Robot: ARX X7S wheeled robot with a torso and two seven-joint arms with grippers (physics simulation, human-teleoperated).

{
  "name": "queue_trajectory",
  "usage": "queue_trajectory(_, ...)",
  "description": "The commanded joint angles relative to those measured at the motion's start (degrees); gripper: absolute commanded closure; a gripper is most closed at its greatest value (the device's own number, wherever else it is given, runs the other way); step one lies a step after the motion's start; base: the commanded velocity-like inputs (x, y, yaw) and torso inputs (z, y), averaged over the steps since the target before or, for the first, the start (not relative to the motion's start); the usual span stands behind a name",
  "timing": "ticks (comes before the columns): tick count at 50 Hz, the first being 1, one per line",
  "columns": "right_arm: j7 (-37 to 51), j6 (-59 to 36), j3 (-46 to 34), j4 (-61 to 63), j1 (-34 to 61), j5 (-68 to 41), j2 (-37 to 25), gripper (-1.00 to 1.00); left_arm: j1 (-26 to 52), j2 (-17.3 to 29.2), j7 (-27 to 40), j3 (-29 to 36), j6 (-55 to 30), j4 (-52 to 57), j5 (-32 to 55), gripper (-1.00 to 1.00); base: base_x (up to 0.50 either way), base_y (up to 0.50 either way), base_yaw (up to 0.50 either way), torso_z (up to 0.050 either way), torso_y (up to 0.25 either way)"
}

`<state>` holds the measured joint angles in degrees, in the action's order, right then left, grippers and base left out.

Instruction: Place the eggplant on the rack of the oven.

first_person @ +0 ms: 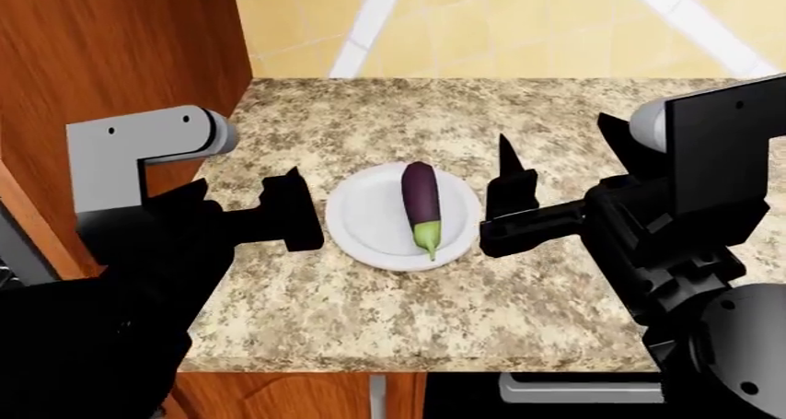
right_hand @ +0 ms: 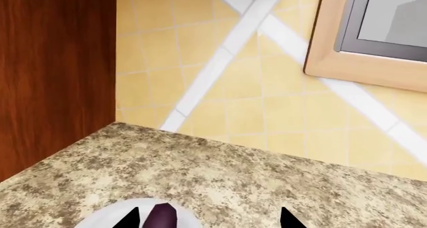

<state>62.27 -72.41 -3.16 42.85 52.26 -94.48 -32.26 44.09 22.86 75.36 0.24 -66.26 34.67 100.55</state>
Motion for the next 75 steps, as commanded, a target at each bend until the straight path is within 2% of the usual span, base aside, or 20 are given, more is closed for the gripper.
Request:
queue_trajectory(1,-0.64,0.30,-0.64,-0.45,-0.07,0.80,-0.06,-1.00,0.02,0.23,-1.24,0.41,0.28,-0.51,-1.16,-1.00,0.20,0.00,0.00,0.000,0.000)
queue_trajectory(35,-4.88,1.47,-2.70,-1.40,-1.79,6.88,0.18,-1.00,-1.13,0.89,-5.21,1.10,1.44,-1.74,-5.55,-1.00,0.19,0.00,0.00,0.000,0.000)
queue_trajectory(47,-0.23,2.65,-6.87,-5.08,-0.13,-7.20,1.95,-1.00,-2.20,0.86,-9.37,1.62,2.08,-3.80,-10.12,-1.00,0.00,0.00,0.00,0.000,0.000)
queue_trajectory(49,5.22,5.19,-8.40,-7.47,0.34,-12.99,1.80,-1.00,-2.22,0.95,-8.89,1.79,1.98,-3.41,-9.56,-1.00,0.00,0.00,0.00,0.000,0.000)
queue_trajectory(55,9.05,7.69,-10.14,-8.48,2.76,-18.85,1.92,-1.00,-1.94,1.13,-8.25,1.95,2.11,-2.58,-8.86,-1.00,0.00,0.00,0.00,0.000,0.000)
queue_trajectory(60,9.39,9.52,-10.24,-9.45,-0.53,-19.00,2.59,-1.00,-1.90,1.30,-8.96,2.09,2.26,-2.80,-9.30,-1.00,0.00,0.00,0.00,0.000,0.000)
queue_trajectory(66,5.26,9.96,-10.35,-12.48,-3.78,-14.62,5.20,-1.00,-1.85,1.12,-8.73,2.52,2.44,-2.49,-9.24,-1.00,0.00,0.00,0.00,0.000,0.000)
queue_trajectory(72,5.09,10.89,-10.04,-12.58,-5.78,-12.75,5.54,-1.00,-2.10,1.63,-8.42,2.32,2.68,-2.20,-8.89,-1.00,0.00,0.00,0.00,0.000,0.000)
queue_trajectory(75,7.84,10.46,-12.18,-14.17,-4.93,-14.27,5.32,-1.00,-1.93,1.56,-8.25,2.64,2.70,-2.33,-9.04,-1.00,0.00,0.00,0.00,0.000,0.000)
